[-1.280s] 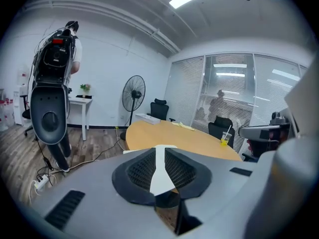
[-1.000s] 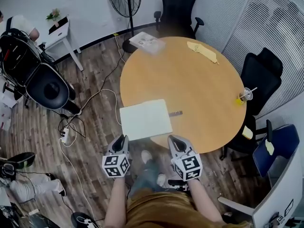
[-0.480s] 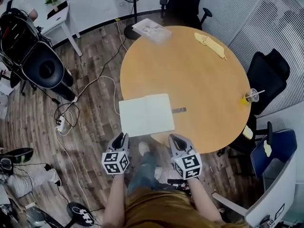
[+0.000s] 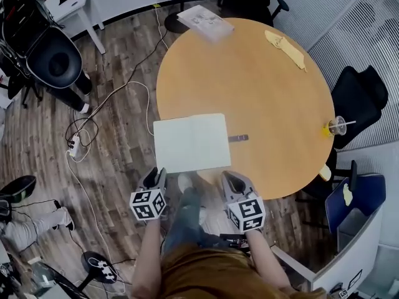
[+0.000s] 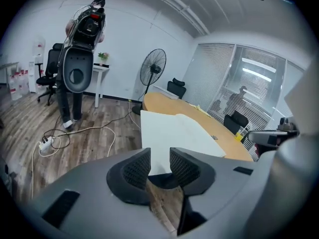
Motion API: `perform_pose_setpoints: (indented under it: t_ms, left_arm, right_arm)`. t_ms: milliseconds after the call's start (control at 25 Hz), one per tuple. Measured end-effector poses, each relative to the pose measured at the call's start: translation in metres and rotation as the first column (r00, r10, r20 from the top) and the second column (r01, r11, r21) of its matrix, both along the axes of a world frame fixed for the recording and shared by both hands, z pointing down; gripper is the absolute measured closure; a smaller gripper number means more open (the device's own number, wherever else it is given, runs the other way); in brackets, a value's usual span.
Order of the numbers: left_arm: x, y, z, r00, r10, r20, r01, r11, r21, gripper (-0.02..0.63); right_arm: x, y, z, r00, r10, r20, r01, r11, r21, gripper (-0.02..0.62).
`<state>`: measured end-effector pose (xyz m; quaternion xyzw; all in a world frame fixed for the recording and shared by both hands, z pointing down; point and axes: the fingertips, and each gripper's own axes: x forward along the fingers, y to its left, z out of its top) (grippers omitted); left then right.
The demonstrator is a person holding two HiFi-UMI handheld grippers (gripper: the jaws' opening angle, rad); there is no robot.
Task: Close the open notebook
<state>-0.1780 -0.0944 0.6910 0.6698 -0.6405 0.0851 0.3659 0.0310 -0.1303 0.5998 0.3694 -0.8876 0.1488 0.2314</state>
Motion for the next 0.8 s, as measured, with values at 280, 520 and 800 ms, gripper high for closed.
perform_pose_setpoints:
  t_ms: [280, 520, 800]
  left_arm:
    - [-0.009, 0.003, 0.016, 0.999, -0.037, -0.008, 0.037, 0.999, -0.034, 0.465]
    - [-0.01, -0.005, 0.022, 0.988, -0.095, -0.12, 0.09, 0.995, -0.047, 0.445]
    - [-0.012, 0.0, 0.03, 0.976, -0.123, -0.181, 0.112, 0.991, -0.071, 0.399]
  right_arm:
    - [0.002, -0.001, 0.015, 1.0, 0.002, -0.03, -0.003, 0.999, -0.035, 0.583]
    - [-0.004, -0.008, 0.021, 0.999, -0.004, -0.034, 0.002, 0.999, -0.052, 0.583]
    - [-0.013, 0.002, 0.025, 0.996, -0.051, -0.066, 0.049, 0.998, -0.046, 0.583]
